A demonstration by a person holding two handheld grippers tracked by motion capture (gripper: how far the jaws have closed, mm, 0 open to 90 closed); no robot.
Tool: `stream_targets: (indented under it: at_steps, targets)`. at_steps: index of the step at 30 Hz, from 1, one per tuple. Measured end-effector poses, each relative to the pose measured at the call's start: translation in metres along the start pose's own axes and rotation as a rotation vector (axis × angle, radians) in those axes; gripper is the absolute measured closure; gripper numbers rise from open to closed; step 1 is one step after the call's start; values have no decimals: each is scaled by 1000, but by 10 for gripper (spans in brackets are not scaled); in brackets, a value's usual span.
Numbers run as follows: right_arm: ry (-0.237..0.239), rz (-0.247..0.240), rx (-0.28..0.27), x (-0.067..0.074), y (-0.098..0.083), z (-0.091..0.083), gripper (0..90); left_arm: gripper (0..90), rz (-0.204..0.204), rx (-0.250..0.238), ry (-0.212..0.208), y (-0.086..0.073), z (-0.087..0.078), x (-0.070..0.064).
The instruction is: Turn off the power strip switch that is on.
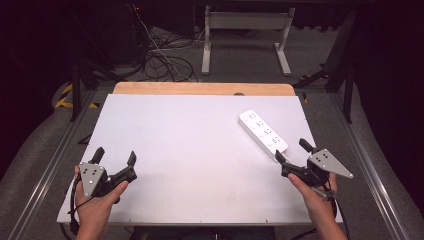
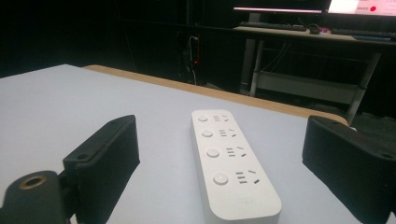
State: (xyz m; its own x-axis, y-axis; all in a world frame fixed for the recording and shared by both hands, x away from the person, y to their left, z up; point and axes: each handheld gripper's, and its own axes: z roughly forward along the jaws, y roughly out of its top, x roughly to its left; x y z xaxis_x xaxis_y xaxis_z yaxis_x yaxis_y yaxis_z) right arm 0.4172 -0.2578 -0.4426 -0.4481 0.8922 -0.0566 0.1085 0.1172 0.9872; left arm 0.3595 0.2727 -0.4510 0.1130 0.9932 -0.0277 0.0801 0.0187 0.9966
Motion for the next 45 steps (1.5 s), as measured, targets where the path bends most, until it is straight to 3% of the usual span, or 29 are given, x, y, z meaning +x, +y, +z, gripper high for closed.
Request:
stream_targets:
  at_steps: [10,16,19,21,25,28,30,33,35,37,45]
  targets:
    - [-3,-9,3,1,1,-2,109,55,1,2,-6,0,1,-1]
    - [11,-37,-5,3,2,-3,185,55,2,2,-8,0,1,-2]
    - [27,-40,2,5,3,-4,289,56,1,1,-8,1,1,-2]
    - [46,-15,21,6,4,-5,359,56,0,0,-9,1,2,-2]
    - [87,15,57,9,6,-11,616,56,5,4,-23,0,5,-5]
    - [115,-33,112,14,9,-15,785,56,2,5,-32,0,6,-6]
    - [139,-33,125,19,12,-17,850,56,1,5,-32,1,6,-5]
    - [174,-17,86,23,15,-18,875,57,-2,4,-29,1,6,-5]
    - [164,-10,122,23,19,-19,892,57,-4,5,-28,1,6,-5]
    - [130,-13,209,22,25,-19,900,57,2,9,-30,0,6,-6]
    - [152,17,233,17,45,-10,900,58,4,8,-23,0,5,-4]
